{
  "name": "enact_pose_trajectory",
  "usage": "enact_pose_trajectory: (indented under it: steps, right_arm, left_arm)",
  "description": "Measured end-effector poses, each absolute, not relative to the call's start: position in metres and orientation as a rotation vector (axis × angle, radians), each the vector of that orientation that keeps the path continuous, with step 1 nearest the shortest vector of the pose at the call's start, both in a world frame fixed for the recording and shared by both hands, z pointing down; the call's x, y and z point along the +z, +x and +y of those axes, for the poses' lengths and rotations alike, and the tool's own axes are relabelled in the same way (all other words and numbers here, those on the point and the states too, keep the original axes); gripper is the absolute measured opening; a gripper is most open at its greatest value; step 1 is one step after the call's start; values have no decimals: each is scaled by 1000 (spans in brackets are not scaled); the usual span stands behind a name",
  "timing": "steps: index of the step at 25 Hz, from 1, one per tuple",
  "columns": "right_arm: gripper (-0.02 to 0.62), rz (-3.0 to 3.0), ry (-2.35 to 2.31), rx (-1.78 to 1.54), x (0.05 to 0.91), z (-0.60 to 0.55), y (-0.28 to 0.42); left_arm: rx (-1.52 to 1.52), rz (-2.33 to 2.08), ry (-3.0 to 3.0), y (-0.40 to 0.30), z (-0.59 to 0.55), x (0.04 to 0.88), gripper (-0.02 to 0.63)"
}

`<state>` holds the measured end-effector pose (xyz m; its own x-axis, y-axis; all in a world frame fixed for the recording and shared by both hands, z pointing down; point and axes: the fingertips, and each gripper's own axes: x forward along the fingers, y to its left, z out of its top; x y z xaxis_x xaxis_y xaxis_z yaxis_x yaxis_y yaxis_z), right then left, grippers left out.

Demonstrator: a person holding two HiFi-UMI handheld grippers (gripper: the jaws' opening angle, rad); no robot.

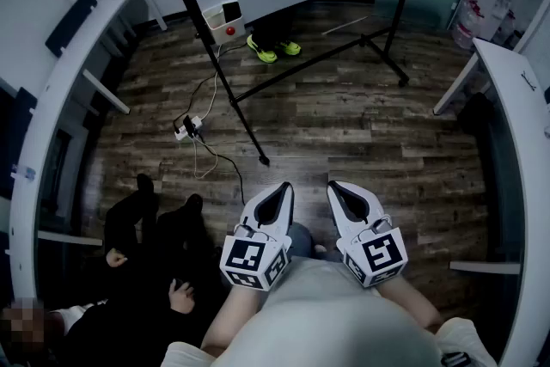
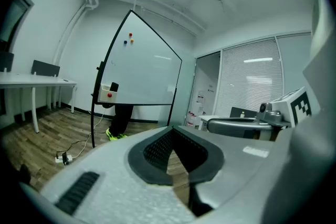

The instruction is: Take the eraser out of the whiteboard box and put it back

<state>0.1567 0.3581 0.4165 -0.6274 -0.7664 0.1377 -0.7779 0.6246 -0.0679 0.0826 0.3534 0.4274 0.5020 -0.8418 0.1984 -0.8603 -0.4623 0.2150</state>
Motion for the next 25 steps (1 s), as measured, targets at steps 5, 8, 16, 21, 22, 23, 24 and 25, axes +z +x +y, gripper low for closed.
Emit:
enact_pose_trajectory:
  steps: [5,8,16,21,22,23,24,25]
  right_arm:
    - [3,-2751,1302,171,413,365,160]
    - [3,-2753,1295,171,413,368,161]
    - [5,-2796,1228,269,417,369,157]
    - [5,-2818,1184,282,421,365,154]
    - [5,-2819,1182,282,421,363,154]
    - [5,-2818,1184,283,422,360,155]
    - [5,-2814,1189,286,423,356,157]
    - [5,-2810,1195,290,425,351,159]
  left_arm:
    - [87,-1443,2463,87,360,424,4]
    - [87,-1444,2465,90,362,423,5]
    - [90,-1465,2446,89,365,424,5]
    - [95,-1480,2422,85,357,429,5]
    - [96,-1482,2419,84,353,431,5]
    - [96,-1483,2418,84,350,432,5]
    - [94,-1483,2417,85,345,432,5]
    - [91,-1483,2415,85,341,433,5]
